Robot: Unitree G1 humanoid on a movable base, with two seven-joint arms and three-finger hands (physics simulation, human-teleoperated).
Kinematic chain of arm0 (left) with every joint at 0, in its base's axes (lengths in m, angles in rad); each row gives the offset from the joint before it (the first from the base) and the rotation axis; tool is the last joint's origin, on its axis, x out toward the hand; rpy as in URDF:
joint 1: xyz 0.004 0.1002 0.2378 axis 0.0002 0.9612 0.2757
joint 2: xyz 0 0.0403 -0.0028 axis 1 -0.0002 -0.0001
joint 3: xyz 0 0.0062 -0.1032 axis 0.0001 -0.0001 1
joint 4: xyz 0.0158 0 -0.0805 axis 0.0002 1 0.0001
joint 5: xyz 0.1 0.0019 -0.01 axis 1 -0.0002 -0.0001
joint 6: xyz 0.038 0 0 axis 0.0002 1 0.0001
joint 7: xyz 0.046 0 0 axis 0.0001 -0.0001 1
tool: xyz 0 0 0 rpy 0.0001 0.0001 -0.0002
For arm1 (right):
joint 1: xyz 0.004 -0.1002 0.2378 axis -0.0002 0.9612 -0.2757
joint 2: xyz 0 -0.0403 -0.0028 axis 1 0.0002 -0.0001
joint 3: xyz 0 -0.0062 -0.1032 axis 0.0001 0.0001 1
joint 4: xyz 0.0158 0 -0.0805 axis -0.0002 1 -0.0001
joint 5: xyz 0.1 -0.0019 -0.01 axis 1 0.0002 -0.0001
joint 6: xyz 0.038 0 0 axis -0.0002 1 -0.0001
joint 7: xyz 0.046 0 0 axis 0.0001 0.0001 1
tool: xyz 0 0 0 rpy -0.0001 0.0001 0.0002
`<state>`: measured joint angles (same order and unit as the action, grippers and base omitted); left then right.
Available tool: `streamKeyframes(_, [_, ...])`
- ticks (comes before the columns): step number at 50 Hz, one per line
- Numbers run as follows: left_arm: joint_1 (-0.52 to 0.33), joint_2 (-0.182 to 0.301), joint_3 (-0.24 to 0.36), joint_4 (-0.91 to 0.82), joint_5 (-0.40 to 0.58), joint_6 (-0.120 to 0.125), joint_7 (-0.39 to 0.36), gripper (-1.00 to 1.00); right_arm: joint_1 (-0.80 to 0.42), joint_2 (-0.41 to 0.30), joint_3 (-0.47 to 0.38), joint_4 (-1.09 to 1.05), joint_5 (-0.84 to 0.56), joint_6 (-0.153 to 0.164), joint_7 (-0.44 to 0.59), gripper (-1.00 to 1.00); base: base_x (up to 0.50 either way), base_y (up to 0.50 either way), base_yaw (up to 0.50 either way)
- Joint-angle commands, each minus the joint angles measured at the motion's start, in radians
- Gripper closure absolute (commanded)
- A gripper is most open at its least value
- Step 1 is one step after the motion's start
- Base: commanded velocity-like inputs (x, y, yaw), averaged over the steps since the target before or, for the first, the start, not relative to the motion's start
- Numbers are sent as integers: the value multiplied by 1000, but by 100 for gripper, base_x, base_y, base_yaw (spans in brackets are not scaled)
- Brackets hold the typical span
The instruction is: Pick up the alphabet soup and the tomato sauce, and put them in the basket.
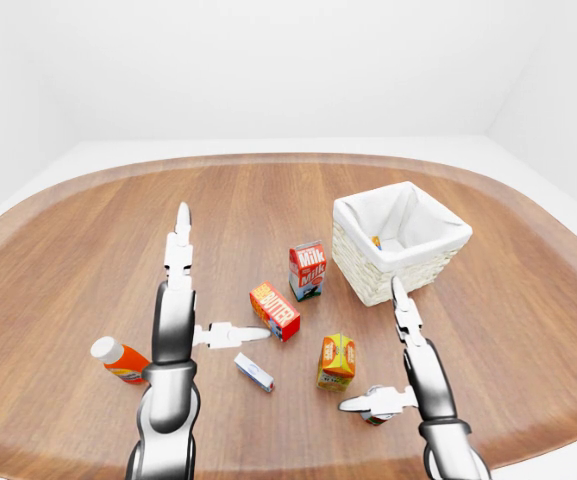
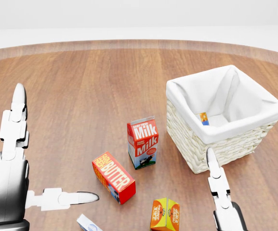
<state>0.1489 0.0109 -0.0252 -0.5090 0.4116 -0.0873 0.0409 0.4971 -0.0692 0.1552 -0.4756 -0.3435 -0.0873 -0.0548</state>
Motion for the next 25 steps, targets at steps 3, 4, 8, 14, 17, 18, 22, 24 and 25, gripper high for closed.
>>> streamKeyframes(3, [4,0,-3,-5,5,0,0,-100,58,-38,56,-15,-29,0,-51,-100,0,0,0])
streamKeyframes(4, [5,0,-3,-5,6,0,1,-100,63,-42,63,-14,-33,0,-57,-100,0,0,0])
streamKeyframes(8, [4,-1,-3,-7,5,0,-1,-100,76,-58,83,-10,-48,0,-81,-100,0,0,0])
streamKeyframes(14, [2,-1,-3,-6,5,0,0,-100,85,-78,108,2,-67,0,-113,-100,0,0,0])
streamKeyframes(17, [1,-1,-3,-8,5,0,-1,-100,86,-86,114,4,-67,0,-121,-100,0,0,0])
streamKeyframes(18, [2,0,-3,-8,5,0,-1,-100,84,-89,116,12,-68,0,-127,-100,0,0,0])
streamKeyframes(22, [2,0,-3,-4,6,0,1,-100,94,-97,130,35,-88,0,-152,-100,0,0,0])
streamKeyframes(24, [1,0,-3,-2,6,0,1,-100,96,-104,138,51,-97,0,-165,-100,0,0,0])
streamKeyframes(25, [1,0,-3,-1,6,0,2,-100,97,-107,140,55,-99,0,-170,-100,0,0,0])
